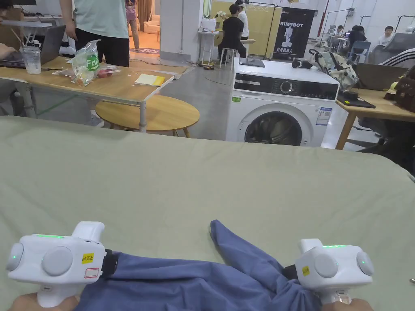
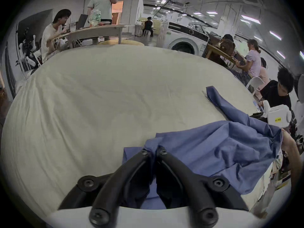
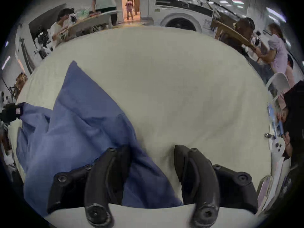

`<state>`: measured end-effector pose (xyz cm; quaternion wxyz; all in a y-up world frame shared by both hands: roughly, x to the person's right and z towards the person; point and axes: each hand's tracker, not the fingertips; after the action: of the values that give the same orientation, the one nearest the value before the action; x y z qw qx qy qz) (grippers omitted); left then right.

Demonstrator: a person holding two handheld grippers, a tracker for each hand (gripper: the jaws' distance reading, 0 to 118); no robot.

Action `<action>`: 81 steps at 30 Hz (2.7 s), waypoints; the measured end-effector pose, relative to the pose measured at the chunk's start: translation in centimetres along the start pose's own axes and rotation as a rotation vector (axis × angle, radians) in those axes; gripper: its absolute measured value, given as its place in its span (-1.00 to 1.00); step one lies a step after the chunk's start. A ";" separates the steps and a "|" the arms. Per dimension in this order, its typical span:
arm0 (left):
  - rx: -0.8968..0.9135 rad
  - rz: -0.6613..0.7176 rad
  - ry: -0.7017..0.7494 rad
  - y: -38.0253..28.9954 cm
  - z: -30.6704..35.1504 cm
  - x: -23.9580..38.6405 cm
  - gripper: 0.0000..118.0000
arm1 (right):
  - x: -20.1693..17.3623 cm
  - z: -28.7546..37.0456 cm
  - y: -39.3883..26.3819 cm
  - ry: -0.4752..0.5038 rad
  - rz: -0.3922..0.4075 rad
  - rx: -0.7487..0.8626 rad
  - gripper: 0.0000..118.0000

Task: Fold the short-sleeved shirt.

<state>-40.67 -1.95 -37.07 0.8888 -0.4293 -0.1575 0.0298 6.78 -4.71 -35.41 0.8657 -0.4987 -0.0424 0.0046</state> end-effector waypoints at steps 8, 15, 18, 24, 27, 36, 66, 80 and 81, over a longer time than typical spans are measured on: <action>0.019 0.012 0.003 0.7 0.3 0.2 -1.00 | -1.1 1.2 -0.8 -0.045 0.062 0.050 -1.00; 0.109 0.020 0.011 3.6 4.0 -0.4 -1.00 | 2.2 7.0 0.0 -0.040 -0.059 0.260 -1.00; 0.156 0.014 0.025 4.9 6.2 -0.5 -1.00 | 3.8 10.0 0.9 -0.057 -0.095 0.352 -1.00; 0.250 0.015 0.058 8.3 10.7 -1.3 -1.00 | 6.4 15.9 3.0 -0.086 -0.147 0.509 -1.00; 0.280 0.031 0.077 10.3 12.4 -2.1 -1.00 | 6.8 17.9 4.1 -0.121 -0.150 0.561 -1.00; 0.328 0.037 0.123 16.4 16.3 -3.1 -1.00 | 6.4 23.1 8.6 -0.152 -0.161 0.675 -1.00; 0.626 -0.025 0.186 39.6 28.0 -1.8 -1.00 | 6.9 39.9 28.5 -0.277 -0.138 1.033 -1.00; 0.518 -0.030 0.155 26.8 21.3 -2.3 -1.00 | 6.2 31.0 16.5 -0.299 -0.129 0.867 -1.00; 0.499 -0.026 0.149 25.0 21.1 -2.3 -1.00 | 6.1 30.6 15.1 -0.301 -0.130 0.850 -1.00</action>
<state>-47.26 29.28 -44.74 0.9767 -0.1959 -0.0847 0.0247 11.03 29.59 -32.75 0.9763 -0.0893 -0.1933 0.0396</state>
